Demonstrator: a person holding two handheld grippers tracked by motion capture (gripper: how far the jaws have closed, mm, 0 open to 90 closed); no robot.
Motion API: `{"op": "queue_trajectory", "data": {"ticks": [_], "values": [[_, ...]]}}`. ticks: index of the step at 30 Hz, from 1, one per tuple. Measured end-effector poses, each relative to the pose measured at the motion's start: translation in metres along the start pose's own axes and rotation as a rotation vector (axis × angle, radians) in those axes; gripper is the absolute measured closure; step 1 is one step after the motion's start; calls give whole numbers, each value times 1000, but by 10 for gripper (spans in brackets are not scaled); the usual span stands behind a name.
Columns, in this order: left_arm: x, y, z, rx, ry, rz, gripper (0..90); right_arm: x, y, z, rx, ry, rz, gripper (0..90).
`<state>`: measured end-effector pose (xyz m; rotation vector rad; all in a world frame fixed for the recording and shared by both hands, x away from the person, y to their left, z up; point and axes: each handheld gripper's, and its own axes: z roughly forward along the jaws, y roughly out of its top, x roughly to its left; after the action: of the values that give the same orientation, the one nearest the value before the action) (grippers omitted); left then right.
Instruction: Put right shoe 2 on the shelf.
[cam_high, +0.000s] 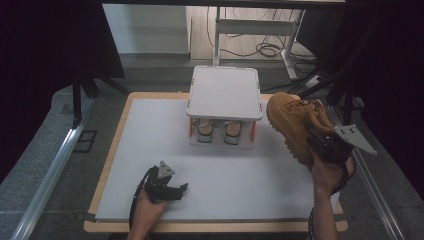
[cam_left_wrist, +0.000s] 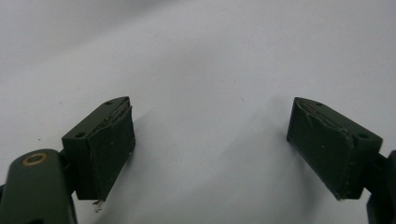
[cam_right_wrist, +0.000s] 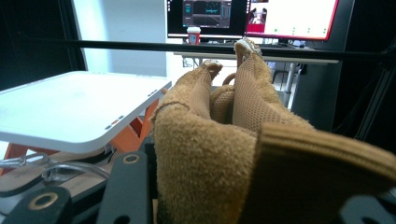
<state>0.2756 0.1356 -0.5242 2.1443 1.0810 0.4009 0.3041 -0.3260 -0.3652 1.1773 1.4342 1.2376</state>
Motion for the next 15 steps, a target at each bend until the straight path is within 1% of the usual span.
{"op": "queue_trajectory", "data": {"ticks": [15], "values": [[0, 0, 0, 0, 0, -1, 148, -4, 27, 1, -58, -28, -4, 537]]}}
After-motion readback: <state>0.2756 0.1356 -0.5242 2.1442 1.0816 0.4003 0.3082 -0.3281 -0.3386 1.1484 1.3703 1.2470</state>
